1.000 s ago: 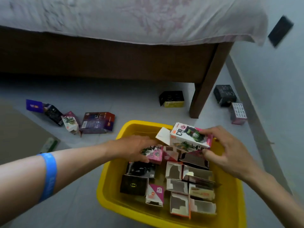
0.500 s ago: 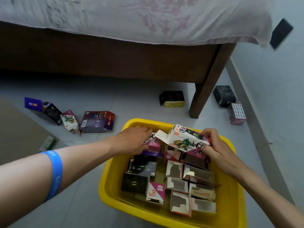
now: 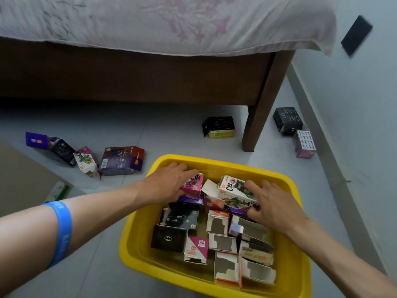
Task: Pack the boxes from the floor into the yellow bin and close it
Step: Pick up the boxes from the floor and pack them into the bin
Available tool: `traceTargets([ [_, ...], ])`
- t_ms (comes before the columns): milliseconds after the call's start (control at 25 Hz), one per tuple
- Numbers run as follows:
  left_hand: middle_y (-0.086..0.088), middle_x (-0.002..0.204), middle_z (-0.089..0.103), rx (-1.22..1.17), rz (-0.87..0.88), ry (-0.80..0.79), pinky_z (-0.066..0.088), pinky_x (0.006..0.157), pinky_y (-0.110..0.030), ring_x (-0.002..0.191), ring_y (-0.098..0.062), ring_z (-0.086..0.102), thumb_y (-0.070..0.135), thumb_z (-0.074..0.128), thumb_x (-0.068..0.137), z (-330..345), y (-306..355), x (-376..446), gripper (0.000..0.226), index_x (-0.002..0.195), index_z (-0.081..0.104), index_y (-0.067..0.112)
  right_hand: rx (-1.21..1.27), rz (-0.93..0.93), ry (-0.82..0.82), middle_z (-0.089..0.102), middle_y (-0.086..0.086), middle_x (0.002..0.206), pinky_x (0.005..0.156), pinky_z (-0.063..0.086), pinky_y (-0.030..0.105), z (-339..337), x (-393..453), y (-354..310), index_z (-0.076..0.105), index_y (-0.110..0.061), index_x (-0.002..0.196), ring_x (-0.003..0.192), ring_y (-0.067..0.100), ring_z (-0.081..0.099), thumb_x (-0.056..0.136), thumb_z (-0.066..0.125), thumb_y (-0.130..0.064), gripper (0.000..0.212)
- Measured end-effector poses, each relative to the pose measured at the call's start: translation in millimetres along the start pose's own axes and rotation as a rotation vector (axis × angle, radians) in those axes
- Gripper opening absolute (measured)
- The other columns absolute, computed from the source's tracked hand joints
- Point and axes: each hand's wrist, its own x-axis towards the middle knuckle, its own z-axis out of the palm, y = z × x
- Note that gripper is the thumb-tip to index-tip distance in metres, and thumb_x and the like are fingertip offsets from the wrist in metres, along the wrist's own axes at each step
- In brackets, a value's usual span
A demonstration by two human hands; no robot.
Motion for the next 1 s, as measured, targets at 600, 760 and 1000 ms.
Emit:
traceTargets([
  [600, -0.001, 0.123, 0.054, 0.01, 0.091, 0.319, 0.044, 0.092, -0.034, 0.108, -0.017, 0.049, 0.049, 0.04, 0.096, -32.8, 44.7, 39.6, 0.044, 0.13, 0.05, 0.023, 0.102, 0.043, 0.34, 0.059, 0.004, 0.126, 0.086, 0.045, 0.041, -22.9, 14.1, 13.4, 0.06, -0.022, 0.12, 0.109, 0.025, 0.055, 0.093, 0.031, -0.06, 0.055],
  [760, -0.001, 0.132, 0.056, -0.102, -0.032, 0.036, 0.035, 0.104, -0.044, 0.119, -0.021, 0.05, 0.058, 0.023, 0.1, -33.1, 45.7, 55.1, 0.052, 0.138, 0.042, 0.028, 0.198, 0.245, 0.161, 0.055, 0.003, 0.136, 0.096, 0.041, 0.046, -18.8, 34.1, 33.8, 0.052, -0.026, 0.131, 0.119, 0.027, 0.053, 0.099, 0.024, -0.057, 0.054],
  [1000, 0.007, 0.091, 0.06, -0.194, -0.02, -0.314, 0.048, 0.079, -0.037, 0.086, -0.015, 0.057, 0.049, 0.044, 0.099, -78.4, 36.4, 111.4, 0.03, 0.091, 0.063, 0.028, 0.671, 0.29, -0.198, 0.061, 0.004, 0.133, 0.088, 0.039, 0.032, -13.0, 52.7, 77.5, 0.064, -0.022, 0.125, 0.108, 0.017, 0.057, 0.092, 0.023, -0.07, 0.071],
])
